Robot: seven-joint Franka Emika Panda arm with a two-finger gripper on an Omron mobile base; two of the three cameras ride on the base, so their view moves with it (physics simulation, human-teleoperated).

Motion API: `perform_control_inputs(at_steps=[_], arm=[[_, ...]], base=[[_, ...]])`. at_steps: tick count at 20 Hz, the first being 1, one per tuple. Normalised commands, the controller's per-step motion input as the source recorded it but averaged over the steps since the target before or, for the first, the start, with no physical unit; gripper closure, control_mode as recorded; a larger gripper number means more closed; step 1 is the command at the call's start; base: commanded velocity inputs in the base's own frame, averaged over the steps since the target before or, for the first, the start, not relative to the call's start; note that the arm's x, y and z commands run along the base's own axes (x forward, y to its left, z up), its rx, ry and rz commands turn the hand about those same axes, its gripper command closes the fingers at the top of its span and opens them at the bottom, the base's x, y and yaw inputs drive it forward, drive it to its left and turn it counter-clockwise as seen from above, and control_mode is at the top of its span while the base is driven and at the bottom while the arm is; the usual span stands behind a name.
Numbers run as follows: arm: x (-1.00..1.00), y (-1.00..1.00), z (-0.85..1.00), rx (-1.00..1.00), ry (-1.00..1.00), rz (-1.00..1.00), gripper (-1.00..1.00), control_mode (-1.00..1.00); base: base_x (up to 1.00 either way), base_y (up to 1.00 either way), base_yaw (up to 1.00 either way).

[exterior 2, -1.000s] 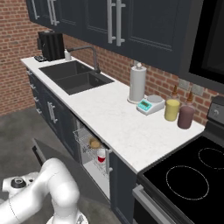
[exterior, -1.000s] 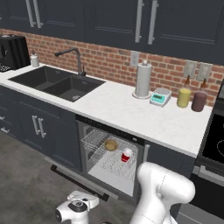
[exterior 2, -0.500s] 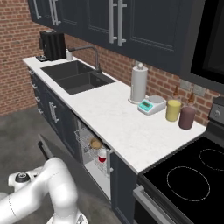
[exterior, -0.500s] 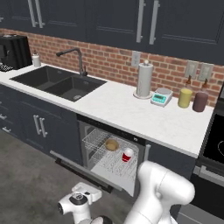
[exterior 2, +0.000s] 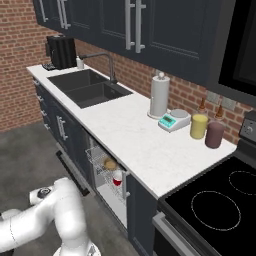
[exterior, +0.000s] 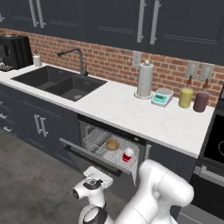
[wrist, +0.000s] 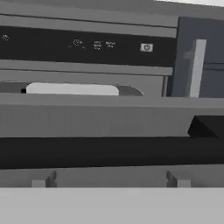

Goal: Pick up the cup and bowl from the counter, place them in the dishwasher, and close the dishwasher door.

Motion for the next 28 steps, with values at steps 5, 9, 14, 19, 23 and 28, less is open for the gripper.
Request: perform_control_inputs(at_steps=[5,9,14,19,23,28], arm=[[1.0,-1.0,-0.1,0.09,-0.18,-0.01,-1.0,-1.0],[1.0,-1.0,-0.14,0.1,-0.09,-0.02,-1.0,-1.0],[1.0,-1.0,-0.1,0.11,-0.02,-0.02,-1.0,-1.0],[1.0,-1.0,-0.12,0.1,0.0,-0.05,-1.0,-1.0],[1.0,-1.0,-0.17,0.1,0.0,-0.05,-1.0,-1.0],[1.0,-1.0,-0.08,0.08,0.0,-0.05,-1.0,-1.0]], base=[[0.0,0.0,0.0],[0.0,0.0,0.0],[0.0,0.0,0.0],[0.0,0.0,0.0],[0.0,0.0,0.0],[0.0,0.0,0.0]])
